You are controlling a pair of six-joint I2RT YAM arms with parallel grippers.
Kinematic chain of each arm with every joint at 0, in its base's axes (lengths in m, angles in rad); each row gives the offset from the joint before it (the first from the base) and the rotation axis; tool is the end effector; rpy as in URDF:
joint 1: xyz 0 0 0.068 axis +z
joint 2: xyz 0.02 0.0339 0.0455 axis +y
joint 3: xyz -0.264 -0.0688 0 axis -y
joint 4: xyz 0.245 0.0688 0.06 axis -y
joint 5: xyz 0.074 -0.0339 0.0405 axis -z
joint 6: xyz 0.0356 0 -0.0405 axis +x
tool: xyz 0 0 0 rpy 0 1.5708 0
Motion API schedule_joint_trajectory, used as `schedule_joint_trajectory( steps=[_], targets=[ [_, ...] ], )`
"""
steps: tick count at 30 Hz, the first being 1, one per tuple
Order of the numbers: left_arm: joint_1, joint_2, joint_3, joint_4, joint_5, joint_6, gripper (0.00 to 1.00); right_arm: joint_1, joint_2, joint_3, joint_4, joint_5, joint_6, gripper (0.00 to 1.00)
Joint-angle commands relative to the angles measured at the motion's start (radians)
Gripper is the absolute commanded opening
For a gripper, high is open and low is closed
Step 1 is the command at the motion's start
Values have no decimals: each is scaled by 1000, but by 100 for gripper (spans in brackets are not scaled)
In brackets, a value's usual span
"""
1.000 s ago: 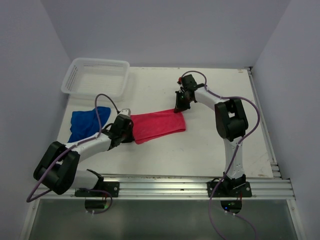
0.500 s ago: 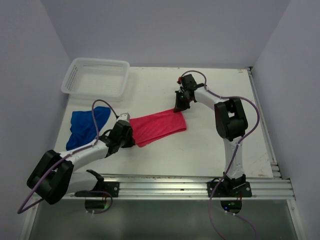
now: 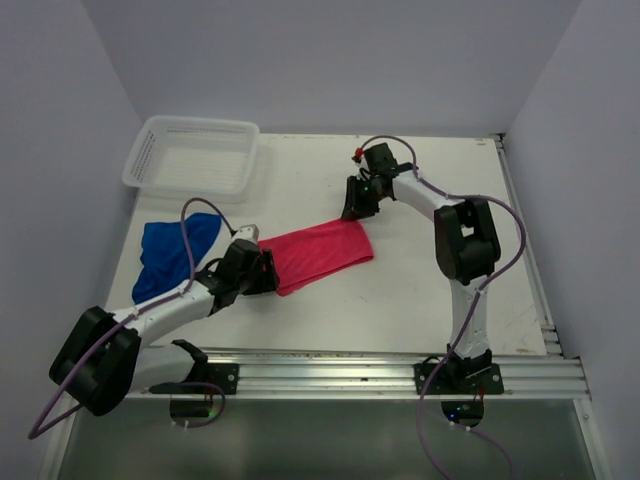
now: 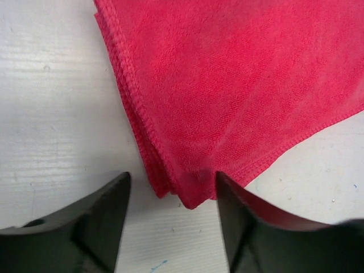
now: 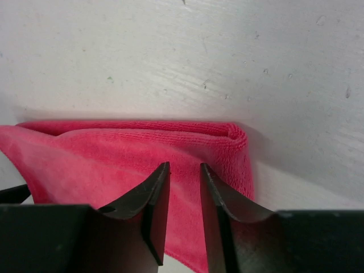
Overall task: Roll the towels
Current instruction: Fold the towel, then roll the towel
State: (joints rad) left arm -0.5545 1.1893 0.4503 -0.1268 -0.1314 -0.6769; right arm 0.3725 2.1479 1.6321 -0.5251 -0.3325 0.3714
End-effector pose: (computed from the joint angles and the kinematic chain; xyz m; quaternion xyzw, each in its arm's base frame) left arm 0.1844 -0.1087 0.1546 -0.0799 0.9333 -0.1487 0.3168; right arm 0.4253 0.1787 0.1732 -0.0439 0.9518 0.2426 0.1825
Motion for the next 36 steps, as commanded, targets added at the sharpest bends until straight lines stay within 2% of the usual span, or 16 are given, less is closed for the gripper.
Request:
schedule_joint_trajectory(
  steps=[1,6,10,13,16,20,22,28,36],
  targets=[
    [-7,-25,91,-29,-36,20,71,-9,-152,32,-24,-31,-32,33],
    [-7,-65,171,-126,-65,14,78,-20,-255,-21,-59,47,-60,38],
    [-8,-85,224,-143,-80,40,89,-64,-371,-197,6,76,3,43],
    [-8,-4,373,-171,-86,106,97,-121,-445,-337,95,7,83,43],
    [-7,113,482,-200,-83,170,100,-159,-474,-443,172,-65,121,43],
    [-8,281,733,-241,-36,218,99,-175,-471,-557,279,-163,178,44],
    [-10,400,874,-269,-1,234,96,-173,-474,-628,371,-171,205,45],
    [-70,673,1177,-393,18,244,92,-173,-418,-678,433,-166,218,45],
    [-150,889,1355,-441,27,189,85,-170,-369,-736,519,-187,250,45]
  ],
)
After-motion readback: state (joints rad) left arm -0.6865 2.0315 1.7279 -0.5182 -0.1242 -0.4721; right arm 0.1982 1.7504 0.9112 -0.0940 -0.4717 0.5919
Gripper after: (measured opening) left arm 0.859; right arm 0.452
